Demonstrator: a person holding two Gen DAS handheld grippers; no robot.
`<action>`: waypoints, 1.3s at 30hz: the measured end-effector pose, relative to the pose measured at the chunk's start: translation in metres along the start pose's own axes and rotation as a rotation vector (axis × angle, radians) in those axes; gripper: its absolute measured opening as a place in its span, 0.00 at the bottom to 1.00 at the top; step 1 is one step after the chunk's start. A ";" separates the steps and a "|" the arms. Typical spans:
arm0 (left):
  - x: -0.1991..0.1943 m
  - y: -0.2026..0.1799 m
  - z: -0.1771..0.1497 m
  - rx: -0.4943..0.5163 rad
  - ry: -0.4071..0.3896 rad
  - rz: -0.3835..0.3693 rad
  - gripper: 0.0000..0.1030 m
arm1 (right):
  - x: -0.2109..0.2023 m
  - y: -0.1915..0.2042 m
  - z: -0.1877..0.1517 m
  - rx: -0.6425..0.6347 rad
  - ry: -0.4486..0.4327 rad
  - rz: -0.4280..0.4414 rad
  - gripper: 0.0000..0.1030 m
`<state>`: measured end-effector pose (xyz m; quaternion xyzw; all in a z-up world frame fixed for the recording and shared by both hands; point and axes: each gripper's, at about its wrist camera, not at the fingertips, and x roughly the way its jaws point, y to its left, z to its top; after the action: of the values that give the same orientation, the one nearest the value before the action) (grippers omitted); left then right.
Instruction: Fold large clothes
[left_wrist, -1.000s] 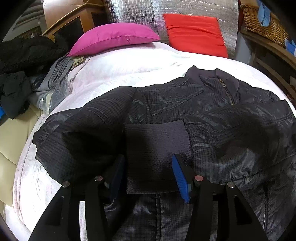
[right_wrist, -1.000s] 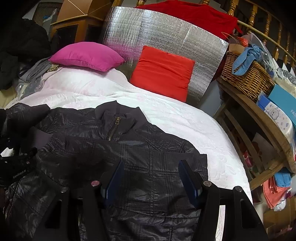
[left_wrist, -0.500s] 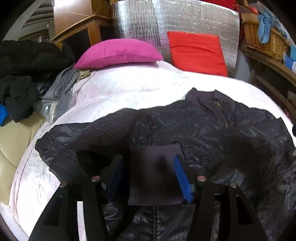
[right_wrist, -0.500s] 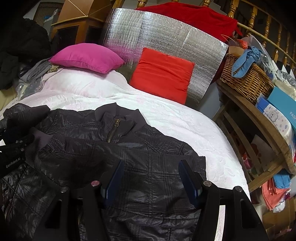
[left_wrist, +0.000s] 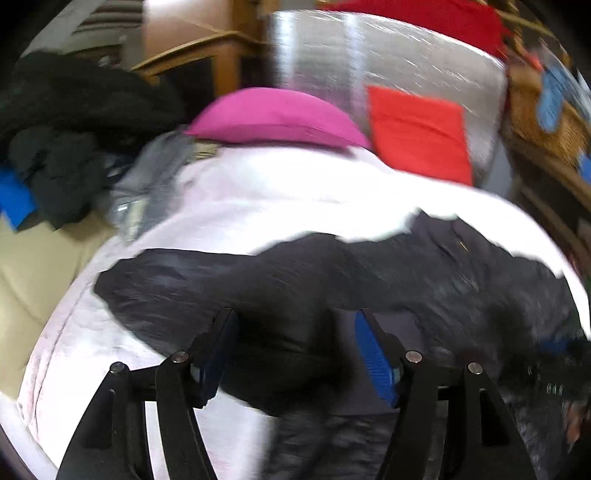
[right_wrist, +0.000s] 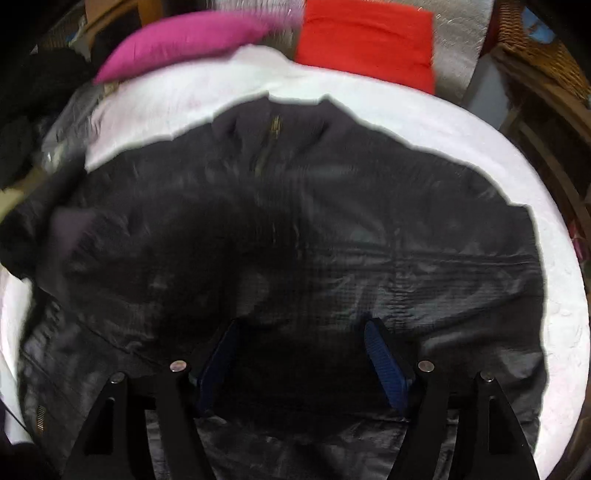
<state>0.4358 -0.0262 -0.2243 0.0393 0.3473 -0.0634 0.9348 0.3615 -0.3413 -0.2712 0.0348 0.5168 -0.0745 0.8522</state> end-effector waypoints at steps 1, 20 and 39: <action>0.002 0.016 0.002 -0.034 -0.008 0.036 0.70 | -0.003 0.000 -0.001 0.001 -0.009 -0.002 0.72; 0.083 0.205 -0.015 -0.720 0.036 0.004 0.76 | -0.028 -0.026 0.003 0.117 -0.182 0.108 0.73; 0.118 0.156 0.004 -0.563 0.191 -0.009 0.00 | -0.021 -0.045 0.004 0.171 -0.171 0.122 0.73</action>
<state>0.5503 0.1169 -0.2939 -0.2174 0.4378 0.0352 0.8717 0.3482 -0.3844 -0.2499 0.1322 0.4309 -0.0689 0.8900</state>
